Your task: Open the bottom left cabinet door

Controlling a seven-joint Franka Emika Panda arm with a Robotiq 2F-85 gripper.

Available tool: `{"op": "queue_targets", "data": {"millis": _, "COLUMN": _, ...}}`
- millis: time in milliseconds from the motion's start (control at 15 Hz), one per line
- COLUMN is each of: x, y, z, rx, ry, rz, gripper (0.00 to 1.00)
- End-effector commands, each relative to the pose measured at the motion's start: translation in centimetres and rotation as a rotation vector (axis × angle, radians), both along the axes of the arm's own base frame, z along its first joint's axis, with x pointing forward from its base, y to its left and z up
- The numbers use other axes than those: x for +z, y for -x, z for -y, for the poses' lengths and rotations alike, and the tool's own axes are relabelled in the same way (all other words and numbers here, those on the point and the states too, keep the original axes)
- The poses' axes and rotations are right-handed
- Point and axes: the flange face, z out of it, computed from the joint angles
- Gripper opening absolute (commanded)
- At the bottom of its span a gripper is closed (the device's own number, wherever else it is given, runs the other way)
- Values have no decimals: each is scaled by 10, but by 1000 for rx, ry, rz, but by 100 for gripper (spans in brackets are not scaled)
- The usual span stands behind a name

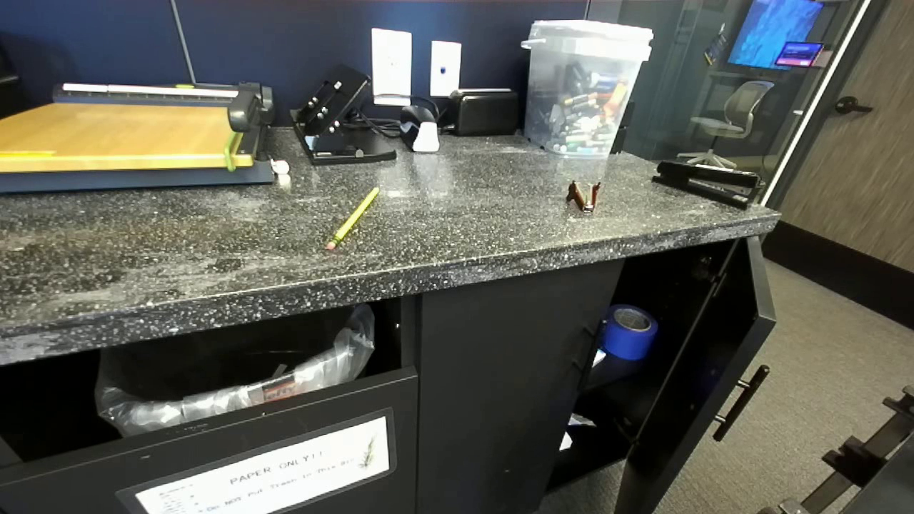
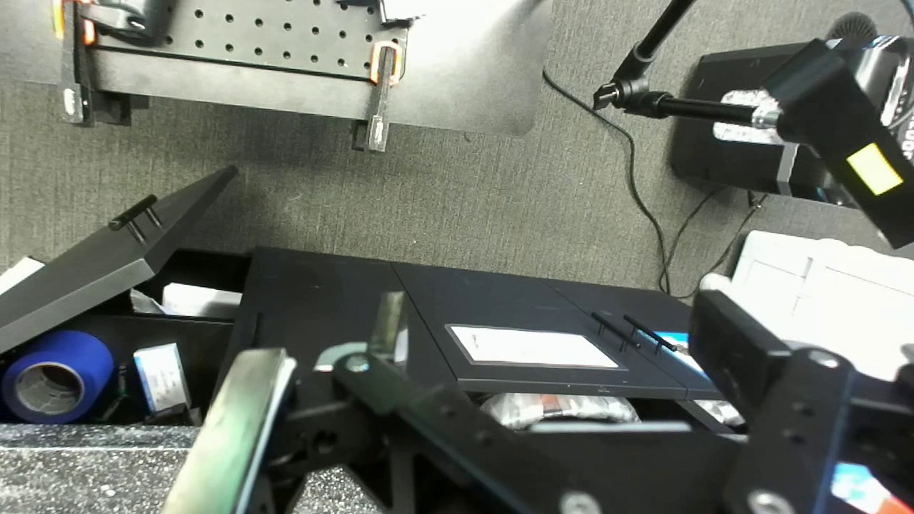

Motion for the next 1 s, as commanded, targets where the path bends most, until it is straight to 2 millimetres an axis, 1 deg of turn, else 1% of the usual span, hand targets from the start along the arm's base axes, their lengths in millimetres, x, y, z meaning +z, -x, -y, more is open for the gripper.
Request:
{"op": "queue_targets", "data": {"millis": 0, "x": -36, "y": -31, "z": 16, "rx": -47, "ry": 39, "rz": -4, "gripper": 100}}
{"op": "queue_targets", "data": {"millis": 133, "x": -69, "y": -47, "z": 29, "rx": -103, "ry": 61, "rz": -5, "gripper": 100}}
{"op": "queue_targets", "data": {"millis": 400, "x": -153, "y": -77, "z": 50, "rx": -219, "ry": 109, "rz": -13, "gripper": 100}}
{"op": "queue_targets", "data": {"millis": 667, "x": -234, "y": -96, "z": 50, "rx": -311, "ry": 163, "rz": 27, "gripper": 100}}
{"op": "queue_targets", "data": {"millis": 867, "x": -288, "y": -108, "z": 47, "rx": -363, "ry": 213, "rz": 40, "gripper": 100}}
{"op": "queue_targets", "data": {"millis": 933, "x": -303, "y": -111, "z": 46, "rx": -375, "ry": 229, "rz": 49, "gripper": 100}}
